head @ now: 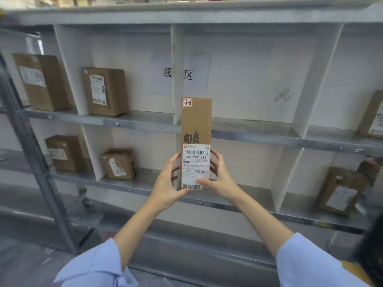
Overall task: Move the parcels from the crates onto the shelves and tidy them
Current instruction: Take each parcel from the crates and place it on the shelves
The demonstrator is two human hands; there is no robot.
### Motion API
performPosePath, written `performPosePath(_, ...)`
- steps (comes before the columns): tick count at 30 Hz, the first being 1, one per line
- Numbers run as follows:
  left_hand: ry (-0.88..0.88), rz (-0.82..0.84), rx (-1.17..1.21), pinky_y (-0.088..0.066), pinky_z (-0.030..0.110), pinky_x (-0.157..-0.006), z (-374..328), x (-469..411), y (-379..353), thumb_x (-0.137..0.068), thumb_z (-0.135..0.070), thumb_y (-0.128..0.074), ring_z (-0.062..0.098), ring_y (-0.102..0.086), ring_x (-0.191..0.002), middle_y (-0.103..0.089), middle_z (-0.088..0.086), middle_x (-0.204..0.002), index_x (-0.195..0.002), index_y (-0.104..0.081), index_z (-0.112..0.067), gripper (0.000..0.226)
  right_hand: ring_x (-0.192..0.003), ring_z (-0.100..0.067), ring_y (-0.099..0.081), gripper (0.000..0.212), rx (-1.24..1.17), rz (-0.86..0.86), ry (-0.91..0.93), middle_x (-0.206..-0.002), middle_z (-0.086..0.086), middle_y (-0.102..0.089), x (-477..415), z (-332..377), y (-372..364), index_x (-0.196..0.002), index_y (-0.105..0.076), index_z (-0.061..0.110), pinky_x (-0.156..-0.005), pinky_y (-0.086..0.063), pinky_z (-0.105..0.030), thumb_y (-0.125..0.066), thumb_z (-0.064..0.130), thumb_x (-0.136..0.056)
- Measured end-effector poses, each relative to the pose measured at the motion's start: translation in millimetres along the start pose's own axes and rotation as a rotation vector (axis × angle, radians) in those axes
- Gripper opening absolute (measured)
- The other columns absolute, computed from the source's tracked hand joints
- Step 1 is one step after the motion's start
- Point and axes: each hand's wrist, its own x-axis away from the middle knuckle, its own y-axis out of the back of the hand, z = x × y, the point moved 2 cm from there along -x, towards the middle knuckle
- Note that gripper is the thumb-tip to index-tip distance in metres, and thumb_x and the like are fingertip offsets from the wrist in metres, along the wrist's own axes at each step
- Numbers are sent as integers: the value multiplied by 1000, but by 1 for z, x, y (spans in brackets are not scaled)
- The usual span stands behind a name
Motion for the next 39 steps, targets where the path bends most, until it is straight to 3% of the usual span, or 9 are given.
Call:
performPosePath(3, -4, -11, -4, -46, 24, -100, -1, -4, 8, -70, -24, -84, -6, -44, -129, -37, -20, -148, -147, -25, -39, 98, -122, 14, -46, 90, -1, -17, 26, -148, 6, -42, -8, 5, -4, -146, -14, 31, -84, -45, -6, -73, 3, -85)
performPosePath(7, -22, -37, -25, -47, 31, -101, -4, -11, 22, -71, -29, -84, -1, -46, -128, -39, -12, -147, -151, -26, -33, 99, -121, 10, -50, 88, -4, -62, 67, -145, 3, -47, -22, 16, -10, -148, -18, 25, -98, -47, -18, -75, 5, -84)
performPosePath(12, -35, -61, -42, -47, 37, -104, -7, -24, 40, -70, -15, -86, 0, -45, -129, -41, -10, -147, -152, -24, -29, 103, -122, 7, -50, 86, 0, -104, 121, -144, 5, -49, -40, 33, -17, -146, -22, 27, -101, -46, -21, -77, 9, -83)
performPosePath(19, -79, -75, -65, -46, 26, -100, -17, -45, 39, -71, -12, -85, -4, -46, -126, -41, -12, -147, -144, -22, -48, 103, -120, 2, -53, 85, -5, -152, 133, -135, 7, -53, -58, 42, -4, -142, -26, 28, -97, -50, -23, -81, 14, -79)
performPosePath(22, -102, -75, -81, -44, 20, -97, -19, -60, 33, -72, -15, -85, -5, -45, -126, -40, -11, -148, -146, -21, -43, 102, -122, -5, -54, 85, 0, -177, 139, -132, 8, -54, -67, 43, 7, -140, -27, 32, -99, -50, -29, -82, 15, -78)
performPosePath(26, -112, -64, -104, -42, 9, -91, -20, -88, 25, -72, -14, -85, -9, -44, -124, -38, -9, -149, -147, -20, -39, 103, -121, -10, -54, 85, 16, -210, 159, -127, 10, -53, -84, 46, 26, -141, -26, 30, -92, -48, -21, -81, 14, -79)
performPosePath(31, -108, -43, -137, -38, 9, -91, -14, -132, 15, -73, -15, -84, -12, -43, -121, -37, -14, -148, -150, -21, -34, 101, -108, 11, -55, 85, 26, -236, 182, -127, 10, -54, -117, 42, 53, -144, -25, 31, -81, -50, -10, -80, 12, -81)
performPosePath(35, -111, -38, -169, -36, 7, -96, -8, -170, 11, -78, -14, -79, 2, -43, -129, -40, -12, -149, -154, -22, -26, 95, -121, -7, -57, 85, 31, -259, 218, -134, 3, -57, -152, 33, 72, -145, -25, 33, -99, -52, -35, -79, 13, -82)
performPosePath(39, -88, -57, -231, -39, 31, -108, -4, -204, 15, -83, -16, -73, 8, -43, -130, -36, -11, -152, -153, -26, -29, 85, -120, -3, -56, 84, 43, -307, 235, -134, 6, -57, -187, 23, 85, -144, -24, 36, -102, -49, -43, -77, 12, -83)
